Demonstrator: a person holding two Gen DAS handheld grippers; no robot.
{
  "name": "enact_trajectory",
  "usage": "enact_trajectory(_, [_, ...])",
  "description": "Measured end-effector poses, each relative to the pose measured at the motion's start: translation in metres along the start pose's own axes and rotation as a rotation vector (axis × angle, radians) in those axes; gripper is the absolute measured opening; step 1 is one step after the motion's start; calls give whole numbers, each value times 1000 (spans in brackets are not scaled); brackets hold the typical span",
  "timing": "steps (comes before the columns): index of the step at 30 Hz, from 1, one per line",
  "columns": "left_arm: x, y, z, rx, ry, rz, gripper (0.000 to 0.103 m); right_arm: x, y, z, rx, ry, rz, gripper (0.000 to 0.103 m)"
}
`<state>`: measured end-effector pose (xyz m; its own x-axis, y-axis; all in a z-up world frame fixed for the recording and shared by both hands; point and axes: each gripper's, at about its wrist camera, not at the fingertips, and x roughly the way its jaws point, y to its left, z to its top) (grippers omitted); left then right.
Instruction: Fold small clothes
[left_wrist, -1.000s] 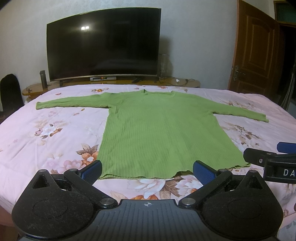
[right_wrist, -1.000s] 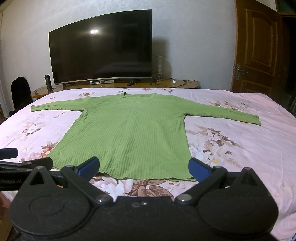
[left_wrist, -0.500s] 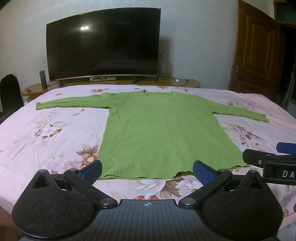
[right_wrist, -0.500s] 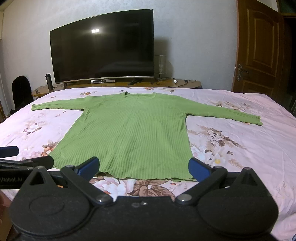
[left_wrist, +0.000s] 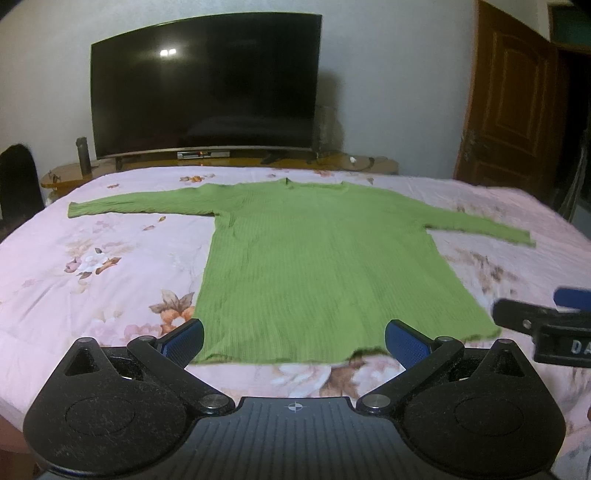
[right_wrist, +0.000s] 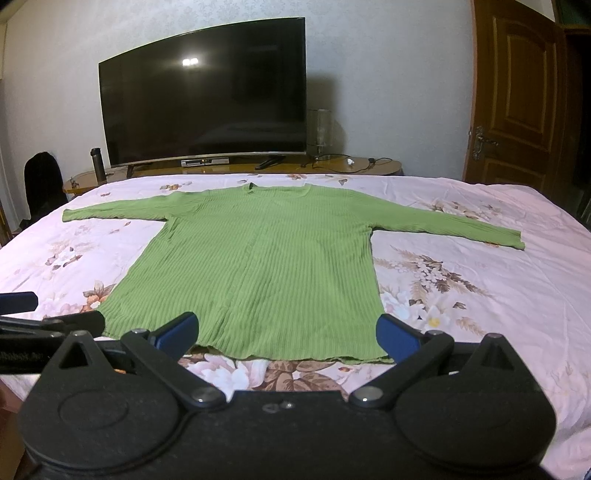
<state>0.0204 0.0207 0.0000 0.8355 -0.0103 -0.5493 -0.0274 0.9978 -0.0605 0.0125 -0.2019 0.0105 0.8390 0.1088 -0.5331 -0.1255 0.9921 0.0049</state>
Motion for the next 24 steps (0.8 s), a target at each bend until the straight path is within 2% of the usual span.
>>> enact_trajectory(2, [7,4,8,-27,0,-10,103,1,-8,4,11,-12,-4,102])
enact_trajectory(5, [24,2,23,-16,0,-5,103,4,-26,15,34,-38,-37,102])
enact_trajectory(12, [78,-19,72,-5,-48,-30,103,27,-90,52,149,-118,-125,101])
enact_trajectory(16, [126,-36,95,-22,3,-110,103,57,-136,72,243,-147,-157,100])
enact_trajectory(20, [178,-69,111,27,-5,-41,103,99,-184,88,313,-160,-197,100])
enact_trajectory(24, [229,-90,124,19,11,-57,103,150,-247,100,407,-168,-242,99])
